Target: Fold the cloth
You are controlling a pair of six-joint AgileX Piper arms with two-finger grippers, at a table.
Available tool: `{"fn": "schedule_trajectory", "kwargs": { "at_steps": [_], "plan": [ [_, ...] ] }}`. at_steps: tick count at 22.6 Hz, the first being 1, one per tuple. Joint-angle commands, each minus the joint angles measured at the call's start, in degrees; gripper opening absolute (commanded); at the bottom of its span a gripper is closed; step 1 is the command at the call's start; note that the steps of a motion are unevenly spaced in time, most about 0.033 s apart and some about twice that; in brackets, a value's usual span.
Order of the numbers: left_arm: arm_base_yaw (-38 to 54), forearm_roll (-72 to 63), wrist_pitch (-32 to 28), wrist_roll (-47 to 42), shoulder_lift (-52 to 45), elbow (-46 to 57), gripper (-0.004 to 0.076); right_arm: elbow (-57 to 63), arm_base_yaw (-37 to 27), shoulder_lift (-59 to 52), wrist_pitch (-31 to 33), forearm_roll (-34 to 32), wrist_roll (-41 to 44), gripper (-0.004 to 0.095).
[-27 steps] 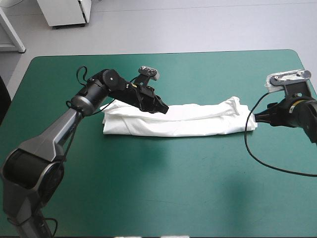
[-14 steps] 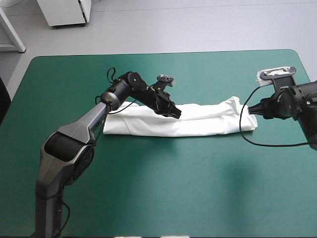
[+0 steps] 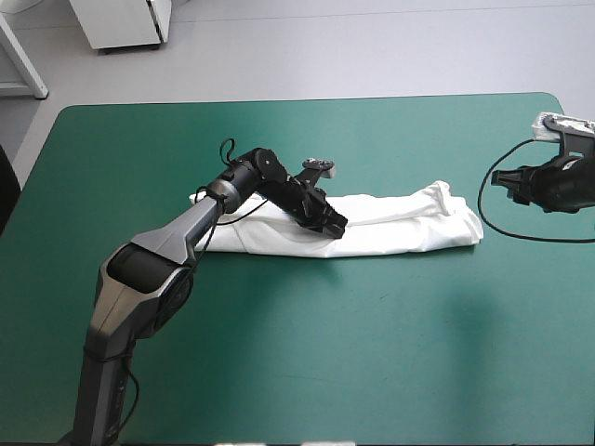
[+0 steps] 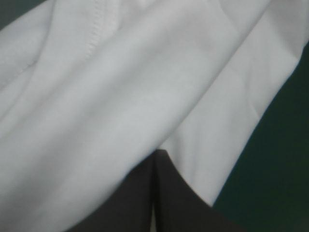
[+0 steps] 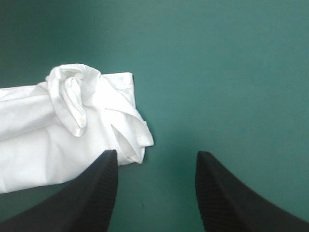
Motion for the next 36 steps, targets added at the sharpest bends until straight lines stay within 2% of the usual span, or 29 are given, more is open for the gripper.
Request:
{"fn": "schedule_trajectory", "kwargs": {
  "at_steps": [1,3,6,12,19,24,30,33,34,36],
  "plan": [
    [-0.42,-0.79,0.24,-0.34,-2.13,-0.91,-0.0022,-1.9,-3.67,2.31,0.42,11.2,-6.37,0.0469],
    [-0.42,-0.79,0.79,-0.34,-2.13,-0.91,-0.0022,-2.14,-4.95,6.66,3.73,18.32,-9.0,0.0472],
    [-0.42,-0.51,1.78,0.08,-2.13,-0.91,-0.0022,-5.14,-4.99,10.96,6.24,22.7,-10.98,0.0475],
    [-0.42,-0.5,2.22,0.08,-2.13,-0.91,-0.0022,-13.11,-4.99,19.16,9.87,22.44,-11.52,0.0479],
    [-0.42,0.1,2.48,0.08,-2.13,-0.91,-0.0022,-13.65,-4.99,25.51,10.52,22.44,-12.69,0.0496],
    [-0.42,0.23,2.58,0.08,-2.13,-0.91,-0.0022,-13.65,-4.99,28.35,10.8,25.38,-13.73,0.0496],
    [-0.42,0.47,2.58,0.08,-2.05,-0.91,-0.0022,-13.65,-1.23,31.02,11.65,24.99,-13.97,0.0496],
    [-0.42,1.25,2.58,0.08,-2.05,-0.91,-0.0022,-13.65,3.03,33.32,11.65,24.88,-13.97,0.0495],
    [-0.42,1.64,2.58,0.08,-2.05,-0.91,-0.0022,-13.65,3.78,33.71,11.5,24.62,-13.97,0.0485],
    [-0.42,1.86,2.58,0.08,-2.05,-0.91,-0.0022,-13.65,5.29,34.38,11.41,24.73,-13.97,0.0355]
  ]
}}
